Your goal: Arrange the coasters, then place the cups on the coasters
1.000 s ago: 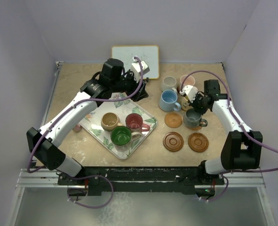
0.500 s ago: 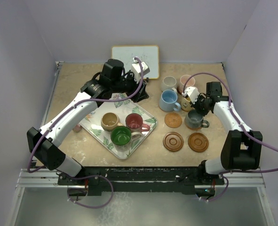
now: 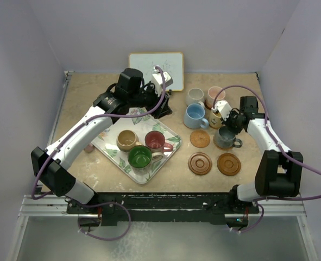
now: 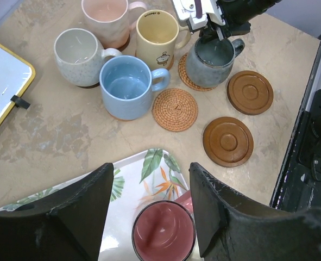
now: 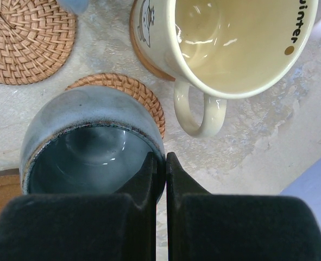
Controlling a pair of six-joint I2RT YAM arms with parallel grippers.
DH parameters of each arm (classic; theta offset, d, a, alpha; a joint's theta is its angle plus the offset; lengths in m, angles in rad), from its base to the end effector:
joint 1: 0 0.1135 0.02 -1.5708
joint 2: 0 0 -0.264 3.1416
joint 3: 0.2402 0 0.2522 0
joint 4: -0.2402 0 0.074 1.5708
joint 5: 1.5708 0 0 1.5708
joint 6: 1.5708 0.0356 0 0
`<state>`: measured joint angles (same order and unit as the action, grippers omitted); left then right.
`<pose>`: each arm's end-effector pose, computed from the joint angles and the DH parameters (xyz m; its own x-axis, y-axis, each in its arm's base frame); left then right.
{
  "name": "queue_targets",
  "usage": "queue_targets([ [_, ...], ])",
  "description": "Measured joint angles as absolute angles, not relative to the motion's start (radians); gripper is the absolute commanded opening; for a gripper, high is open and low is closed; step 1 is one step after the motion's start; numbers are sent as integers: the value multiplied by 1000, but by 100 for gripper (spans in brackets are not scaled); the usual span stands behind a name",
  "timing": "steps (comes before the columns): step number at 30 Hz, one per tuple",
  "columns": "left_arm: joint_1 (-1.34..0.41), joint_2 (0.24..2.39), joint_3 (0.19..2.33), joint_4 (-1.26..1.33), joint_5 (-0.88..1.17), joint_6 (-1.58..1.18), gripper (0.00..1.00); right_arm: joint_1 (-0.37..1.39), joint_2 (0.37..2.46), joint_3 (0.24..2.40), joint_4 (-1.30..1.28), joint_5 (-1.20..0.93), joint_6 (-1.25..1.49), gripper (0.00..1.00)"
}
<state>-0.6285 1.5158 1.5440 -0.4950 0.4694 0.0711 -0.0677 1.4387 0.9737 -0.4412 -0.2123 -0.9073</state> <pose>0.2681 -0.2147 0.3964 -0.3026 0.2983 -0.9052 0.8748 0.4639 -0.1396 0.2980 -0.0127 0.2333 -0.4336 -0.7425 -0.5105 -0.6579 0.6480 -0.3837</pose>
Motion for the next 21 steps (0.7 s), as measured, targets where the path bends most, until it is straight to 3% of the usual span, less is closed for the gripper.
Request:
queue_targets([
  [11,-628,1514,1538,-496,464,73,57,-68,1437,965,-445,-201,-911,22],
  [21,-628,1482,1506,-547,377,125,65,-68,1384,973,-506,-197,-902,43],
])
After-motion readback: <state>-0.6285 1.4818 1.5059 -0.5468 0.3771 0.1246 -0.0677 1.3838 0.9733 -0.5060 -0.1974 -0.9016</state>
